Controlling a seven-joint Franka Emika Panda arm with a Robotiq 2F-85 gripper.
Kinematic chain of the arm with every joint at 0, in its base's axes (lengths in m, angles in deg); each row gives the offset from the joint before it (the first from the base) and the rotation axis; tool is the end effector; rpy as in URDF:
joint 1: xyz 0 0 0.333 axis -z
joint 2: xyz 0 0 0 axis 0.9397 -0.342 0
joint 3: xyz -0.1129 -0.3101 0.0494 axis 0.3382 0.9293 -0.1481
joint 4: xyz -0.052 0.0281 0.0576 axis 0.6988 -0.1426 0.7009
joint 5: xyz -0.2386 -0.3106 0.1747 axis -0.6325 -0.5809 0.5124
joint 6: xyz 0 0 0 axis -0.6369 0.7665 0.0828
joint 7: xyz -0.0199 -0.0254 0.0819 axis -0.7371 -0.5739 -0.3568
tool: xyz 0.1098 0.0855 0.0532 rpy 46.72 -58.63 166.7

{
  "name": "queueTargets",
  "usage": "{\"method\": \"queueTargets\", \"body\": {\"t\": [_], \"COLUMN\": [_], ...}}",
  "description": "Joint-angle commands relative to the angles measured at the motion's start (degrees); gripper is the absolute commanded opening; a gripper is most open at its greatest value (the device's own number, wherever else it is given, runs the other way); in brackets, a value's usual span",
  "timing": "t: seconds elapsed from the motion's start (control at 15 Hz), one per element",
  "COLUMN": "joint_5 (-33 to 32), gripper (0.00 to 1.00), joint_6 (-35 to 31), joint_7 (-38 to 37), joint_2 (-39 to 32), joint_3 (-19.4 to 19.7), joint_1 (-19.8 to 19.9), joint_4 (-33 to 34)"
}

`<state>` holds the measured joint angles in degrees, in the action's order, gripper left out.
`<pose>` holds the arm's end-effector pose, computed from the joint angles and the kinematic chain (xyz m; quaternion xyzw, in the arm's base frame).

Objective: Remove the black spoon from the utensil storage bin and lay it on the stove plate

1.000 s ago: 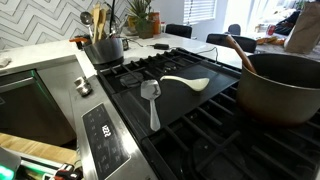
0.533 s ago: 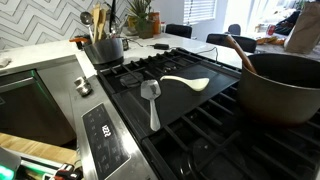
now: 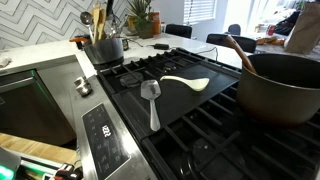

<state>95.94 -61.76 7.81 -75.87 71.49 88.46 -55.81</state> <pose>0.4643 -0.4006 0.7270 -0.9090 0.1169 -0.3901 0.0895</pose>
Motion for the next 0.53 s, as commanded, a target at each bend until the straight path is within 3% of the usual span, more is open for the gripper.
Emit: {"method": "queueTargets", "body": {"t": [0.0, 0.2, 0.47], "joint_5": [7.3, 11.3, 15.2], "gripper": [0.04, 0.04, 0.04], "joint_6": [6.8, 13.7, 15.9], "joint_7": [4.8, 7.7, 6.5], "joint_2": [1.6, 0.1, -1.6], "joint_3": [3.3, 6.4, 9.3], "joint_1": [2.2, 4.8, 7.1], "joint_4": [-3.5, -4.6, -6.2]}}
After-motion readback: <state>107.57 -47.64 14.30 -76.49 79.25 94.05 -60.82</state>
